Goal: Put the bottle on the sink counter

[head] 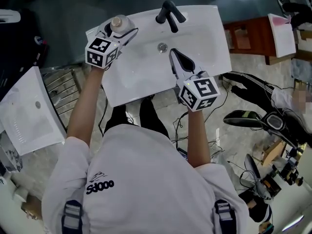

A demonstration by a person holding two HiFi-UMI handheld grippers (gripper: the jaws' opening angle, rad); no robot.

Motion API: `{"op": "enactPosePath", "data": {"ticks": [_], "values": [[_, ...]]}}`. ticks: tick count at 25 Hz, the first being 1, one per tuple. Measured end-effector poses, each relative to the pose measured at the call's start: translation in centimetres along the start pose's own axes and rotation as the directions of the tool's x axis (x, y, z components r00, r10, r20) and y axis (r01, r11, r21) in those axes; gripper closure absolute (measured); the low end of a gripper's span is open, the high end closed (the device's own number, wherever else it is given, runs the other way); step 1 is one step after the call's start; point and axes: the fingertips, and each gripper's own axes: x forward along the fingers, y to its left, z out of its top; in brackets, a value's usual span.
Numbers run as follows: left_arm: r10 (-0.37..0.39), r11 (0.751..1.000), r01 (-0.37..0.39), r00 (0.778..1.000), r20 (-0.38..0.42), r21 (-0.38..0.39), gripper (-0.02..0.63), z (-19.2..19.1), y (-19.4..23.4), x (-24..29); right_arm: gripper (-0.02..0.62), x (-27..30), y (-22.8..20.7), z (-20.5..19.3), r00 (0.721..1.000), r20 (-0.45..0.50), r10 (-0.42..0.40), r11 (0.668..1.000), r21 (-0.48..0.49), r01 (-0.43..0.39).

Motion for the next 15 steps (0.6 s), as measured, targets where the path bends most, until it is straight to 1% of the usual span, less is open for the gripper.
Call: {"op": "enactPosePath", "data": {"ticks": [2, 9, 15], "values": [[0.006, 1.000, -0.006, 1.000, -0.011, -0.012, 0.262, -0.9, 0.4, 1.1, 0.584, 0.5, -0.1, -0.2, 1.000, -0.006, 0.009, 1.000, 0.007, -0.009], [0.035, 0.999, -0.038, 0.995, -0.089, -0.032, 0.262, -3.7, 1.3, 4.5, 0.584, 1.0, -0.8, -1.2, 0.999, -0.037, 0.022, 0.999, 0.041, -0.021], [0.064, 0.997, -0.069, 0.988, -0.137, -0.029, 0.262, -5.5, 2.4, 6.2, 0.584, 1.4, -1.7, -1.9, 0.998, -0.058, 0.017, 0.999, 0.050, -0.014]]}}
